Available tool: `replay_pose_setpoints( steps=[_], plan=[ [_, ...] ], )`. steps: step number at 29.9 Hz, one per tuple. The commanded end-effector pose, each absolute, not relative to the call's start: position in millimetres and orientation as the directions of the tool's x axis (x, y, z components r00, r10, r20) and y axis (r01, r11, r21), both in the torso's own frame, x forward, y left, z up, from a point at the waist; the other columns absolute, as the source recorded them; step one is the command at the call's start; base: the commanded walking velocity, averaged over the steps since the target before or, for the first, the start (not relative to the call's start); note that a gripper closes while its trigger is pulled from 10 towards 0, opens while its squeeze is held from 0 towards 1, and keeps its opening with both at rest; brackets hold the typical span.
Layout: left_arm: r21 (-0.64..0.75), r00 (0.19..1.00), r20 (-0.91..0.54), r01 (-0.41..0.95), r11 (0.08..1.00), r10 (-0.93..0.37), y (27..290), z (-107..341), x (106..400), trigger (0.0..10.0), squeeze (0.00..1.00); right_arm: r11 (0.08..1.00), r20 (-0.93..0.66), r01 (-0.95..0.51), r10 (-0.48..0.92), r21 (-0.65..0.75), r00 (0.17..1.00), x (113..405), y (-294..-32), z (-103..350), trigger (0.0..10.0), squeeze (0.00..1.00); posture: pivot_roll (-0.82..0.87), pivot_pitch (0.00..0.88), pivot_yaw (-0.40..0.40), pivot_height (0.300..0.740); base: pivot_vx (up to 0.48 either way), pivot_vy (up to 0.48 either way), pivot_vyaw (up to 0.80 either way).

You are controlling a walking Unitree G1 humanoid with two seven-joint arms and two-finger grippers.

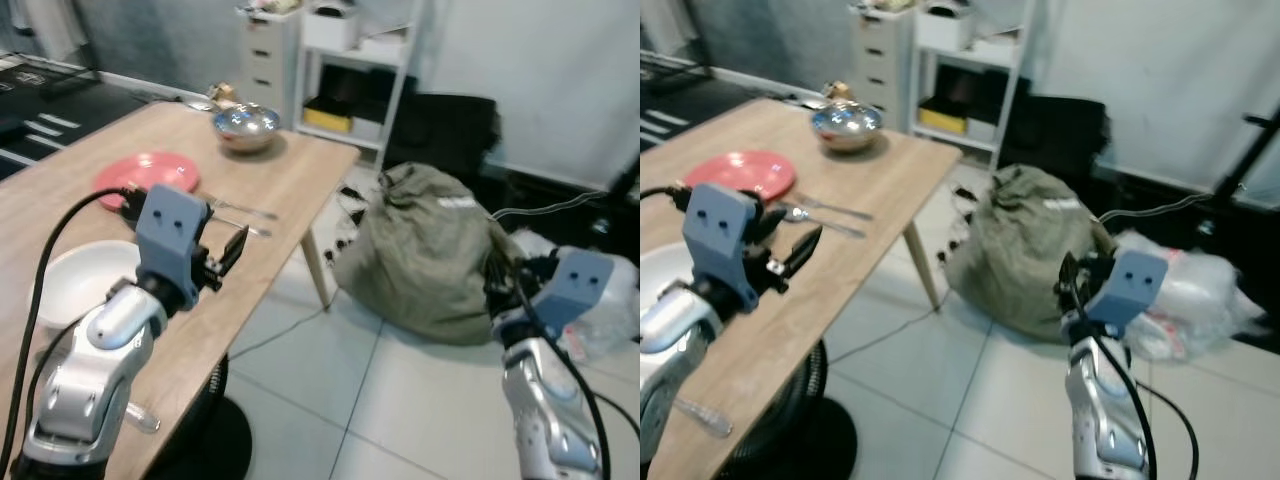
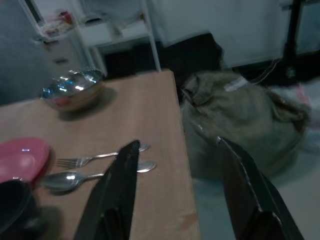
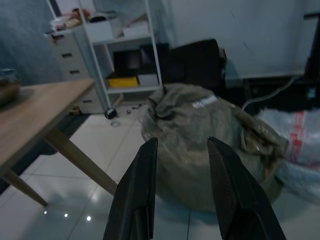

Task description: Setting the table

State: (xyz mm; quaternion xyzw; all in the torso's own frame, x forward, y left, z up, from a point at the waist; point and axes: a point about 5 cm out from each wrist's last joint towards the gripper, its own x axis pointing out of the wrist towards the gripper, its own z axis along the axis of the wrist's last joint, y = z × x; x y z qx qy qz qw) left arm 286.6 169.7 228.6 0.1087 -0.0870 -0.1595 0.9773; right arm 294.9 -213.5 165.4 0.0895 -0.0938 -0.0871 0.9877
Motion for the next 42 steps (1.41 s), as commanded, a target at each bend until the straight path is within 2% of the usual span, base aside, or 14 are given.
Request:
replay_pose_setpoints(
  steps=[1,25,34,42],
  plan=[
    [0.237,0.935,0.121,0.299,0.925,-0.333,169.5,224.7,286.9,10.0,0.0,0.966,0.148,0.175,-0.205,0.191,0.968,292.6,-217.5,160.6,10.0,0.0,-0.02,0.0,0.081,0.74,0.0,0.0,-0.8],
    [0.24,0.937,0.127,0.29,0.926,-0.327,168.7,224.3,290.6,10.0,0.0,0.965,0.142,0.181,-0.21,0.191,0.967,293.0,-218.7,158.7,10.0,0.0,-0.02,0.0,0.083,0.74,0.0,0.0,-0.8],
    [0.263,0.941,0.132,0.27,0.926,-0.312,167.2,222.5,293.1,10.0,0.0,0.975,0.154,0.15,-0.176,0.166,0.972,294.4,-212.9,159.7,10.0,0.0,-0.02,0.0,0.083,0.74,0.42,0.0,-0.18],
    [0.263,0.936,0.136,0.281,0.923,-0.324,165.7,222.0,292.7,10.0,0.0,0.971,0.143,0.158,-0.184,0.178,0.972,293.8,-215.0,157.2,10.0,0.0,-0.03,0.0,0.084,0.74,0.48,0.0,-0.74]
  ],
)
